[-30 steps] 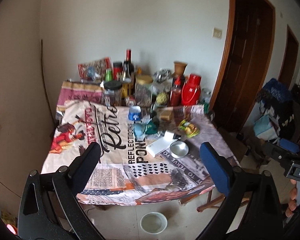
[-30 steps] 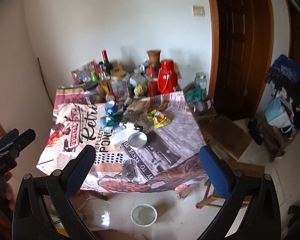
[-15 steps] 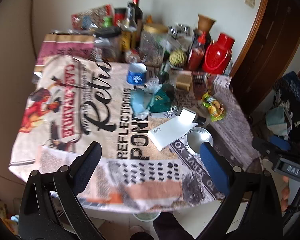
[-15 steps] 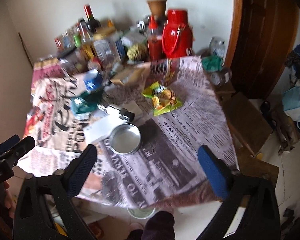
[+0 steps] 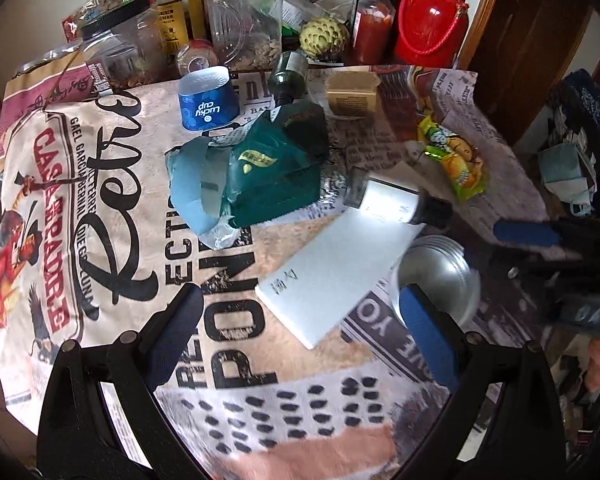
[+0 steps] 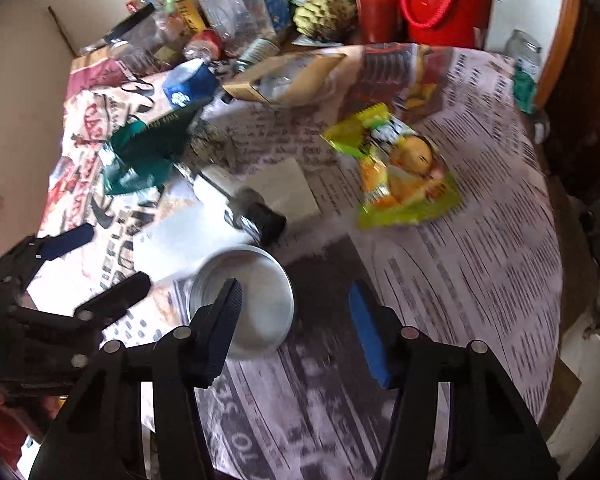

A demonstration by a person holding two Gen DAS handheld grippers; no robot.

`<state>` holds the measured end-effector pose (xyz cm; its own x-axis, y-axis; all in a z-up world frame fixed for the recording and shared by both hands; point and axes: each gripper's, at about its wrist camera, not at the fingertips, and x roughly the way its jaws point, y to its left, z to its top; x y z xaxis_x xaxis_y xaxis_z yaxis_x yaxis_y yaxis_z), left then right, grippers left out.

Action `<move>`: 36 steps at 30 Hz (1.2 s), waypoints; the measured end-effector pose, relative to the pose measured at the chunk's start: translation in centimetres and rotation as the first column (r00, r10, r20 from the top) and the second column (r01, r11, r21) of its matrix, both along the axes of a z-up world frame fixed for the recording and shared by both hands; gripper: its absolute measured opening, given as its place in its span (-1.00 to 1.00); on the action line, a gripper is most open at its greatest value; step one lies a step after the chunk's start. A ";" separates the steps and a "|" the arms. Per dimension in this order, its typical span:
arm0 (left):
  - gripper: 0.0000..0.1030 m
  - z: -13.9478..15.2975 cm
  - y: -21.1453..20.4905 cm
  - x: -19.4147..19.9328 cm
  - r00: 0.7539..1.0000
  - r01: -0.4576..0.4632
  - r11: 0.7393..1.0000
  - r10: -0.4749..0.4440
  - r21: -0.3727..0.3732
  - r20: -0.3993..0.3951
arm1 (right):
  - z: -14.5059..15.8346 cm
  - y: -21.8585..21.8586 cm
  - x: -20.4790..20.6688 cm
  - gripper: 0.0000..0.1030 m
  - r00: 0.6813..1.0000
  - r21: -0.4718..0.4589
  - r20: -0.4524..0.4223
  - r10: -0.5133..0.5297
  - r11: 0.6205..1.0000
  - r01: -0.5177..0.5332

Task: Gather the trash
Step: 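Grasp the small dark glass bottle with the right tool while the left tool approaches the silver tin lid, then grasp the silver tin lid by its rim with the left tool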

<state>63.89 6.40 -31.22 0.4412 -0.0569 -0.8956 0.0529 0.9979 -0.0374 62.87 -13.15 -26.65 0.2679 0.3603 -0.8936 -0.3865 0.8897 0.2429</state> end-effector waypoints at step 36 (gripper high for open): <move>0.42 -2.9 -2.0 2.4 0.988 0.127 0.978 -0.140 -0.166 -0.069 | 0.8 -0.1 2.8 -0.50 0.993 0.005 -0.022 0.117 0.993 -0.117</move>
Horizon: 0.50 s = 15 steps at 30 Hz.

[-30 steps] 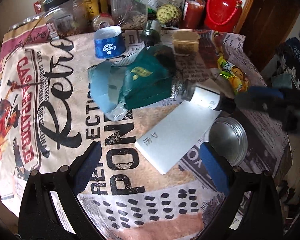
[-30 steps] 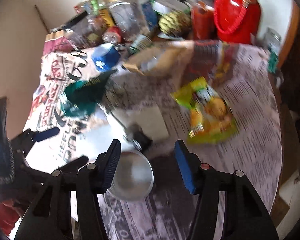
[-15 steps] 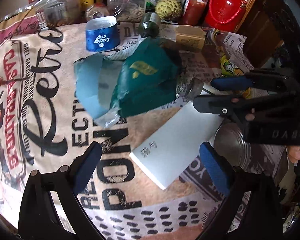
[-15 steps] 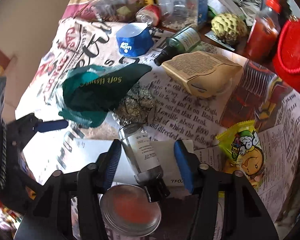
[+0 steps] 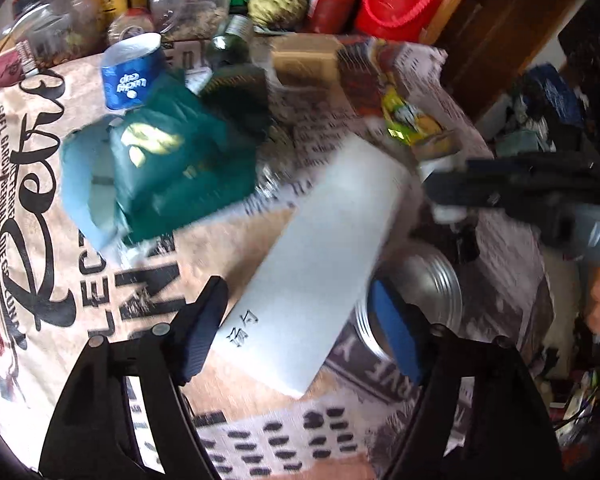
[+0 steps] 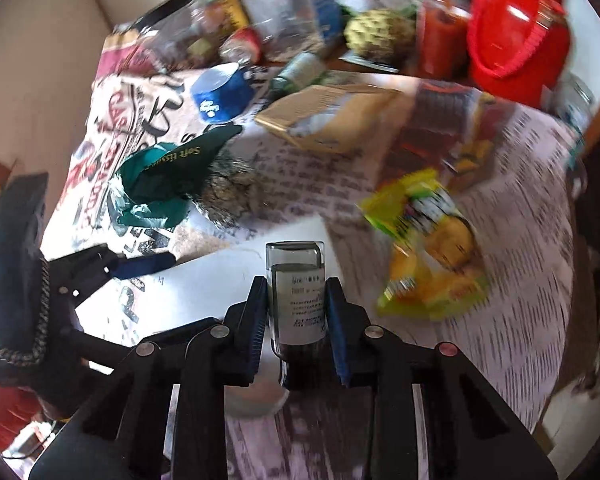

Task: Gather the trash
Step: 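Grasp the silver tin lid by its rim with the left tool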

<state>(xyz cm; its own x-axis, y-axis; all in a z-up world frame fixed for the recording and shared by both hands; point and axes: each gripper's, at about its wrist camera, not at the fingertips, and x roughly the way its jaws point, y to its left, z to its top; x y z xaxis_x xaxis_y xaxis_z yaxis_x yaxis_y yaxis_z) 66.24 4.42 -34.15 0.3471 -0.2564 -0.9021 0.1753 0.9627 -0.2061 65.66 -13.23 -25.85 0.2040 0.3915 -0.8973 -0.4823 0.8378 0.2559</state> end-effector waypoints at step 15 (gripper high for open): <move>0.10 0.4 0.2 -4.5 0.998 -0.029 0.998 0.032 0.054 -0.051 | 0.9 -5.2 -3.0 -0.50 0.989 0.018 -0.044 -0.138 0.990 0.139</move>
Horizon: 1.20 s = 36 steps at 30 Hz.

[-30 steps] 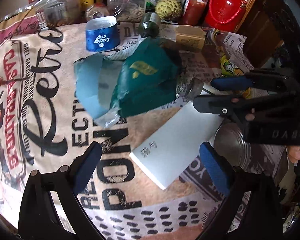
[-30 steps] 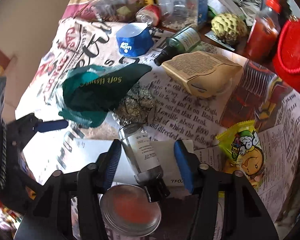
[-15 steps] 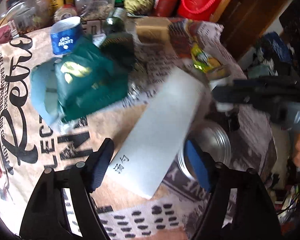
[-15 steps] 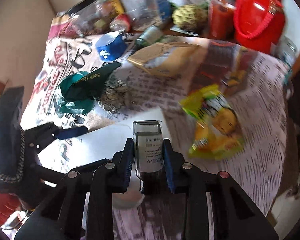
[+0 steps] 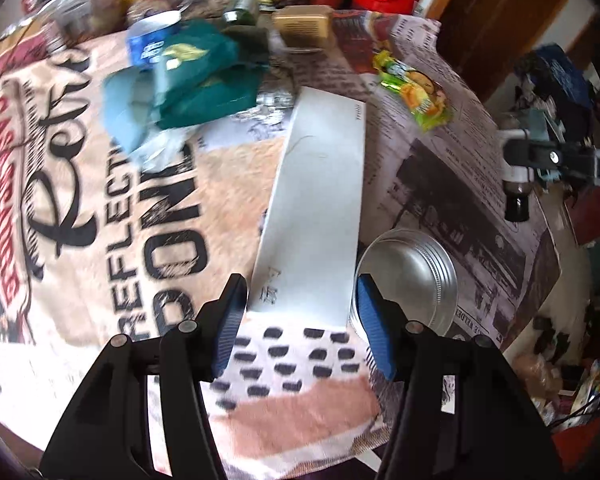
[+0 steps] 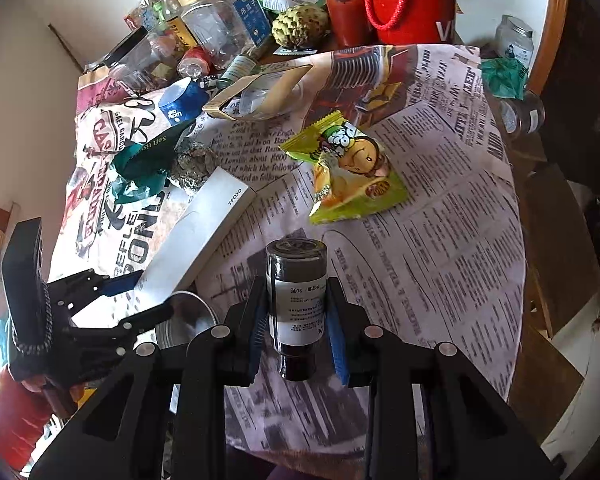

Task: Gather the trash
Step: 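Grasp the silver tin lid by its rim with the left tool, then carry the lid and bottle to the white bucket and release both into it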

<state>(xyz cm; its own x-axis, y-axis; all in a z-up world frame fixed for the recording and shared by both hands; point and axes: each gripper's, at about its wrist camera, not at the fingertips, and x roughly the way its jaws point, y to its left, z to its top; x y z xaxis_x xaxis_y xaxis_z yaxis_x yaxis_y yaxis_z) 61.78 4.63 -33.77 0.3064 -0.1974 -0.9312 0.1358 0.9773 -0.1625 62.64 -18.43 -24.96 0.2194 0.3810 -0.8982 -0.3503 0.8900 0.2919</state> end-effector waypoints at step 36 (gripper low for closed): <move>-0.98 9.6 -3.3 -4.2 0.979 -0.166 0.986 0.165 -0.002 0.122 | 5.7 -0.6 -4.7 -0.50 0.989 0.055 0.149 0.020 0.998 -0.029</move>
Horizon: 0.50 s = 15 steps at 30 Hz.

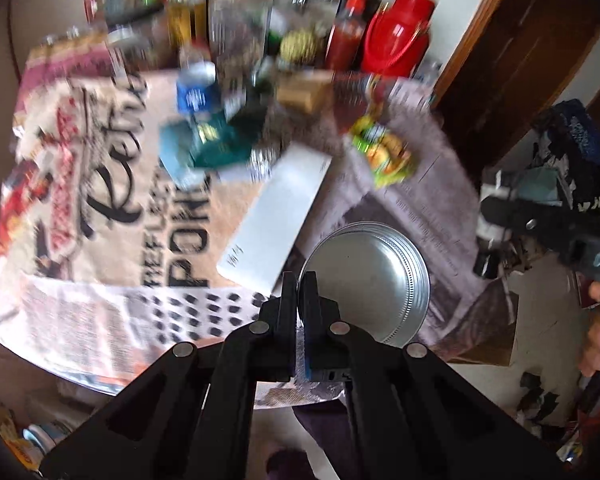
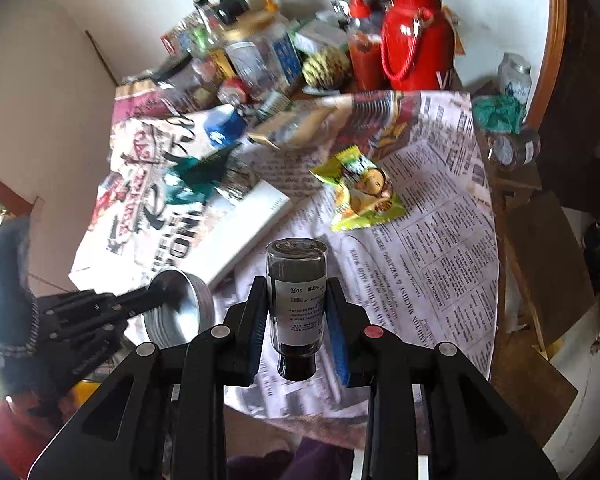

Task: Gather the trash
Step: 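Carry the lid and bottle to the white bucket and release both into it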

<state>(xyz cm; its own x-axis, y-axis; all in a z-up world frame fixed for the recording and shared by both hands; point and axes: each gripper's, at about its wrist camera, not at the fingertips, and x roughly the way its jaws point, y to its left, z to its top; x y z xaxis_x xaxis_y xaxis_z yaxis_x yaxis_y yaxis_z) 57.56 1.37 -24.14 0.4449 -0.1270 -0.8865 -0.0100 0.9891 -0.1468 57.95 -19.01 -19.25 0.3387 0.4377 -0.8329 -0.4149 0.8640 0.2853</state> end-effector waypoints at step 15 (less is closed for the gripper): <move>-0.98 5.6 4.8 -16.0 0.976 0.055 0.998 -0.062 0.039 0.211 | 3.4 5.0 -15.6 -0.50 0.986 0.015 0.153 -0.063 0.998 0.061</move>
